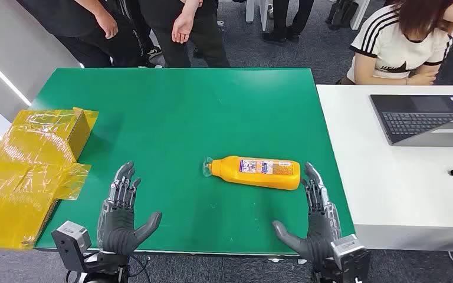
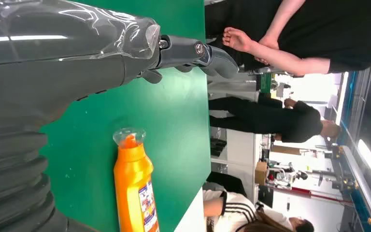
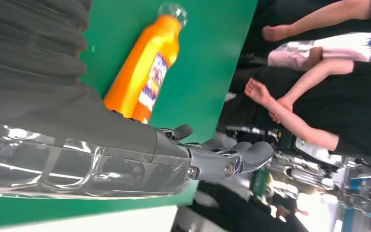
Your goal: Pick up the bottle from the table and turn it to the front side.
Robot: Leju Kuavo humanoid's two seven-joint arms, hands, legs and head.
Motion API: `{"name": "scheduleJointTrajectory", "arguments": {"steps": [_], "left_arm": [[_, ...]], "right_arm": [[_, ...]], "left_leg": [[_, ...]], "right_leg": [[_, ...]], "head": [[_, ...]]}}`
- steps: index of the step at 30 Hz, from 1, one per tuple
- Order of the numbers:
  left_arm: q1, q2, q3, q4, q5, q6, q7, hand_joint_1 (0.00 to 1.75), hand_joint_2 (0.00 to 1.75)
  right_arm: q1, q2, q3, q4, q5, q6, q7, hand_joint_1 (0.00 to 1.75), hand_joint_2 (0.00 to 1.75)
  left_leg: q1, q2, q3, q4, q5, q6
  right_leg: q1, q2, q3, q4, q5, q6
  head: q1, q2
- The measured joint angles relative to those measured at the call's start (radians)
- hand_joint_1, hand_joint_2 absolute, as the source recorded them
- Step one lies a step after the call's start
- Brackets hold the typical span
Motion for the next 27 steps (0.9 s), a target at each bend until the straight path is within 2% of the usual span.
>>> {"name": "scheduleJointTrajectory", "arguments": {"steps": [7, 16, 21, 27], "left_arm": [[-0.015, -0.003, -0.004, 0.001, -0.003, -0.012, 0.0, 0.0, 1.75], [-0.066, -0.003, -0.022, 0.034, 0.005, -0.035, 0.0, 0.0, 1.75], [-0.12, -0.003, -0.04, 0.072, 0.011, -0.051, 0.0, 0.0, 1.75], [-0.167, -0.003, -0.056, 0.119, 0.017, -0.065, -0.004, 0.0, 1.75]], "right_arm": [[-0.049, -0.006, -0.023, 0.023, 0.079, -0.022, 0.05, 0.0, 1.75], [-0.142, -0.023, -0.025, 0.105, 0.249, -0.098, 0.111, 0.0, 1.75], [-0.254, -0.03, 0.004, 0.22, 0.371, -0.127, 0.171, 0.0, 1.75], [-0.405, -0.033, 0.055, 0.374, 0.444, -0.073, 0.214, 0.0, 1.75]], "left_leg": [[0.0, 0.0, 0.0, 0.0, 0.0, 0.0], [0.0, 0.0, 0.0, 0.0, 0.0, 0.0], [0.0, 0.0, 0.001, 0.0, 0.001, 0.0], [0.0, 0.0, 0.001, 0.001, 0.002, -0.001]], "right_leg": [[0.0, 0.0, 0.0, 0.0, 0.0, 0.0], [0.0, 0.0, 0.0, 0.0, 0.0, 0.0], [0.0, 0.001, 0.0, 0.0, 0.001, 0.0], [0.0, 0.001, 0.0, 0.0, 0.002, -0.001]], "head": [[0.0, 0.0], [0.0, 0.0], [0.0, 0.0], [0.0, 0.0]]}}
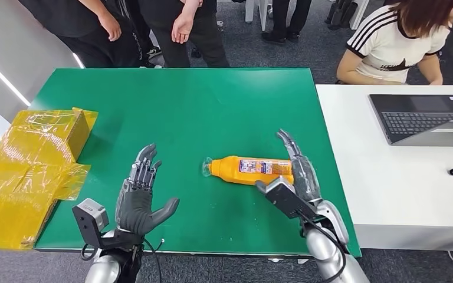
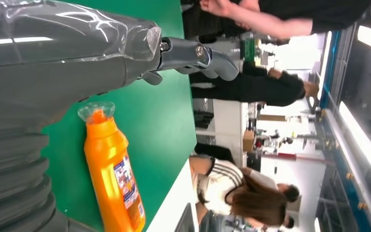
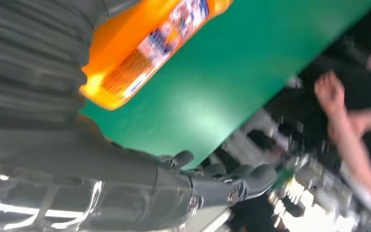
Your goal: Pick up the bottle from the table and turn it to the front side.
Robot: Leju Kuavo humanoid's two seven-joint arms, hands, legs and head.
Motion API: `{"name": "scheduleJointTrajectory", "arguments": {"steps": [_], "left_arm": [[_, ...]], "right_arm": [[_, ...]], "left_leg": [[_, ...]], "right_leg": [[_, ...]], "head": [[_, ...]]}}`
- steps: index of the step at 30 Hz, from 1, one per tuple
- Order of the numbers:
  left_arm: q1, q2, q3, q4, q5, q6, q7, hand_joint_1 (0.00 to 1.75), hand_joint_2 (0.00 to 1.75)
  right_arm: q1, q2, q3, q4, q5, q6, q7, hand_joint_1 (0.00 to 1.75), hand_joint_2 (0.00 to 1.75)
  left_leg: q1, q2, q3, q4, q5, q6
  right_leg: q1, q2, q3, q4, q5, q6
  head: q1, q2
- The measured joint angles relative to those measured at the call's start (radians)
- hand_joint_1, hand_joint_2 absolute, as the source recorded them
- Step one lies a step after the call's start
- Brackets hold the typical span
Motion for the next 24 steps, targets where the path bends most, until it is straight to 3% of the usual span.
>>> {"name": "scheduleJointTrajectory", "arguments": {"steps": [8, 17, 24], "left_arm": [[-0.02, 0.0, -0.011, 0.038, 0.0, -0.008, -0.004, 0.0, 1.75], [-0.079, 0.001, -0.016, 0.086, 0.009, -0.051, -0.006, 0.0, 1.75], [-0.094, 0.0, -0.015, 0.105, 0.008, -0.063, 0.022, 0.0, 1.75]], "right_arm": [[-0.083, -0.004, 0.033, 0.105, 0.006, 0.037, 0.005, 0.0, 1.75], [-0.235, -0.048, 0.16, 0.296, 0.104, 0.332, 0.036, 0.0, 1.75], [-0.364, -0.111, 0.27, 0.484, 0.154, 0.434, 0.113, 0.0, 1.75]], "left_leg": [[0.0, 0.0, 0.0, 0.0, 0.0, 0.0], [0.0, 0.0, 0.0, 0.0, 0.001, 0.0], [0.0, 0.0, 0.0, 0.001, 0.002, 0.0]], "right_leg": [[0.0, 0.0, 0.0, 0.0, 0.0, 0.0], [0.0, 0.0, 0.0, 0.0, 0.001, 0.0], [0.0, 0.0, 0.0, 0.0, 0.002, 0.0]], "head": [[0.0, 0.0], [0.0, 0.0], [0.0, 0.0]]}}
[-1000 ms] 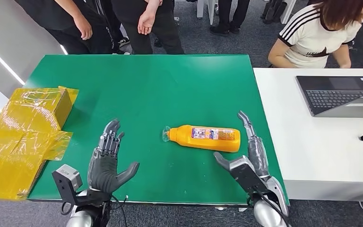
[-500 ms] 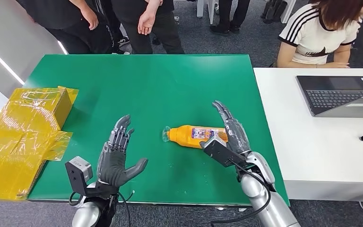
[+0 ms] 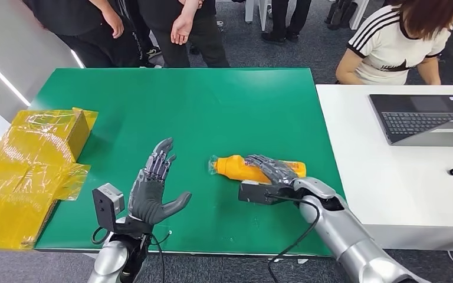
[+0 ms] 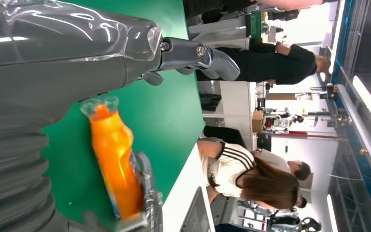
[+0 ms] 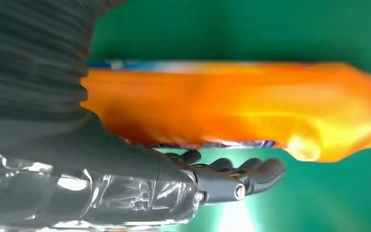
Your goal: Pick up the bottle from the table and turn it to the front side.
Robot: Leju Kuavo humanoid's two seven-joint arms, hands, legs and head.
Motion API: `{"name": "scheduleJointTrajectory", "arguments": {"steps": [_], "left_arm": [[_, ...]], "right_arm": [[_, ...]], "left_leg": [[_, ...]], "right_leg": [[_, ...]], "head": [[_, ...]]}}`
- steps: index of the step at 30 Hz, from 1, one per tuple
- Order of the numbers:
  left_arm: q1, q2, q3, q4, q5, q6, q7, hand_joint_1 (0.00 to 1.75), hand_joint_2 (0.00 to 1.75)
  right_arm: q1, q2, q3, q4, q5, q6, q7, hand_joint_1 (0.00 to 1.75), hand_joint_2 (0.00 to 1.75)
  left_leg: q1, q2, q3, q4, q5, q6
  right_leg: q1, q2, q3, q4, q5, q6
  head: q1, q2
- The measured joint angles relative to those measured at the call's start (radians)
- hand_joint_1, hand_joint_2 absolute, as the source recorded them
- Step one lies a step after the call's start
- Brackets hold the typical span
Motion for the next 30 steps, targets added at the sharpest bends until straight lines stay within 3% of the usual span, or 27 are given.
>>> {"name": "scheduleJointTrajectory", "arguments": {"steps": [14, 22, 30], "left_arm": [[-0.007, 0.001, 0.0, 0.014, 0.0, -0.001, 0.006, 0.0, 1.75], [0.005, 0.009, 0.001, 0.014, -0.015, 0.039, -0.008, 0.0, 1.75], [0.035, 0.012, 0.003, 0.013, -0.013, 0.045, -0.012, 0.0, 1.75]], "right_arm": [[-0.088, -0.067, 0.075, 0.106, -0.005, 0.029, 0.007, 0.0, 1.75], [-0.065, -0.147, 0.119, 0.031, -0.017, 0.02, 0.02, 0.0, 1.75], [-0.047, -0.171, 0.142, -0.016, -0.023, 0.013, 0.05, 0.0, 1.75]], "left_leg": [[0.0, -0.001, 0.0, 0.0, 0.0, 0.0], [0.0, -0.001, 0.0, 0.0, 0.0, 0.0], [0.0, 0.0, 0.0, 0.0, 0.0, 0.0]], "right_leg": [[0.0, -0.001, 0.0, 0.0, 0.0, 0.0], [0.0, -0.001, 0.0, 0.0, 0.0, 0.0], [0.0, 0.0, 0.0, 0.0, 0.0, 0.0]], "head": [[0.0, 0.0], [0.0, 0.0], [0.0, 0.0]]}}
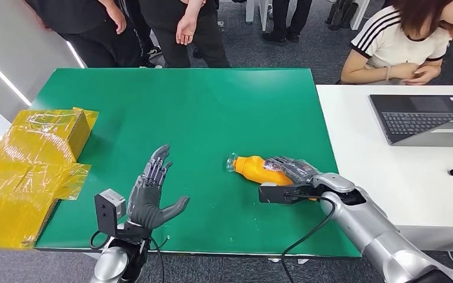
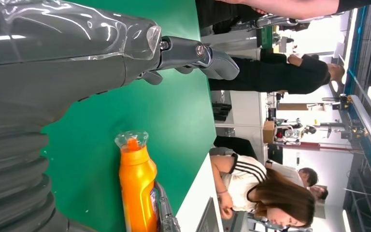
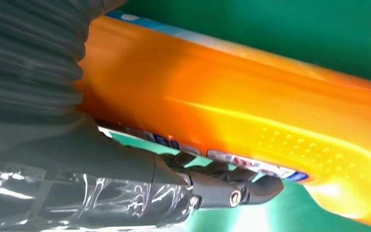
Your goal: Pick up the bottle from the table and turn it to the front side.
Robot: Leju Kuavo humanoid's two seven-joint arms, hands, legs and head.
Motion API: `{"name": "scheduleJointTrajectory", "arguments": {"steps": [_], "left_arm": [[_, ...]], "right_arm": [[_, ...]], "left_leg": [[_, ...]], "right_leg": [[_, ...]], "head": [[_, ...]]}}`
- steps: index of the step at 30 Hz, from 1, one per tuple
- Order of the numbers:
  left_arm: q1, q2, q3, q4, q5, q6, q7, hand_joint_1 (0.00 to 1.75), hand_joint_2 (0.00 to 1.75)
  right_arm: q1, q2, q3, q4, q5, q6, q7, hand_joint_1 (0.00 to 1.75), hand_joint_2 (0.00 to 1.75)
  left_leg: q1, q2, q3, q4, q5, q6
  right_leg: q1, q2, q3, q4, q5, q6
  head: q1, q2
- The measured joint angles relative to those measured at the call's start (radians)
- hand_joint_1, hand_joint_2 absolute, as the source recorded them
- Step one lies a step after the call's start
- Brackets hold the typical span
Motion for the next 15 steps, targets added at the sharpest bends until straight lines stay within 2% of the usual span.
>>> {"name": "scheduleJointTrajectory", "arguments": {"steps": [2, 3, 4, 7, 9, 11, 15], "left_arm": [[0.004, 0.0, 0.0, -0.003, 0.002, 0.0, 0.0, 0.0, 1.75], [0.006, 0.0, 0.001, -0.004, 0.003, 0.0, 0.0, 0.0, 1.75], [0.007, 0.0, 0.001, -0.004, 0.004, 0.0, 0.0, 0.0, 1.75], [0.007, 0.0, 0.002, -0.005, 0.009, 0.0, 0.003, 0.0, 1.75], [0.007, 0.0, 0.003, -0.005, 0.014, 0.0, 0.005, 0.0, 1.75], [0.007, 0.0, 0.004, -0.005, 0.02, 0.0, 0.009, 0.0, 1.75], [0.008, 0.0, 0.006, -0.005, 0.037, -0.005, 0.013, 0.0, 1.75]], "right_arm": [[-0.001, -0.008, 0.003, -0.009, -0.007, 0.008, 0.012, 0.0, 1.75], [-0.003, -0.012, 0.005, -0.011, -0.012, 0.015, 0.016, 0.05, 1.75], [-0.007, -0.014, 0.006, -0.011, -0.017, 0.022, 0.018, 0.4, 1.75], [-0.02, -0.018, 0.01, -0.01, -0.028, 0.039, 0.027, 1.59, 1.75], [-0.023, -0.018, 0.013, -0.009, -0.029, 0.04, 0.031, 1.69, 1.75], [-0.026, -0.017, 0.015, -0.006, -0.029, 0.039, 0.033, 1.67, 1.75], [-0.035, -0.016, 0.021, 0.002, -0.032, 0.045, 0.03, 1.74, 1.75]], "left_leg": [[0.0, 0.0, 0.0, 0.0, 0.0, 0.0], [0.0, 0.0, 0.0, 0.0, 0.0, 0.0], [0.0, 0.0, 0.0, 0.0, 0.0, 0.0], [0.0, 0.0, 0.0, 0.0, 0.0, 0.0], [0.0, 0.0, 0.0, 0.0, 0.0, 0.0], [0.0, 0.0, 0.0, 0.0, 0.0, 0.0], [0.0, 0.0, 0.0, 0.0, 0.0, 0.0]], "right_leg": [[0.0, 0.0, 0.0, 0.0, 0.0, 0.0], [0.0, 0.0, 0.0, 0.0, 0.0, 0.0], [0.0, 0.0, 0.0, 0.0, 0.0, 0.0], [0.0, 0.0, 0.0, 0.0, 0.0, 0.0], [0.0, 0.0, 0.0, 0.0, 0.0, 0.0], [0.0, 0.0, 0.0, 0.0, 0.0, 0.0], [0.0, 0.0, 0.0, 0.0, 0.0, 0.0]], "head": [[0.0, 0.0], [0.0, 0.0], [0.0, 0.0], [0.0, 0.0], [0.0, 0.0], [0.0, 0.0], [0.0, 0.0]]}}
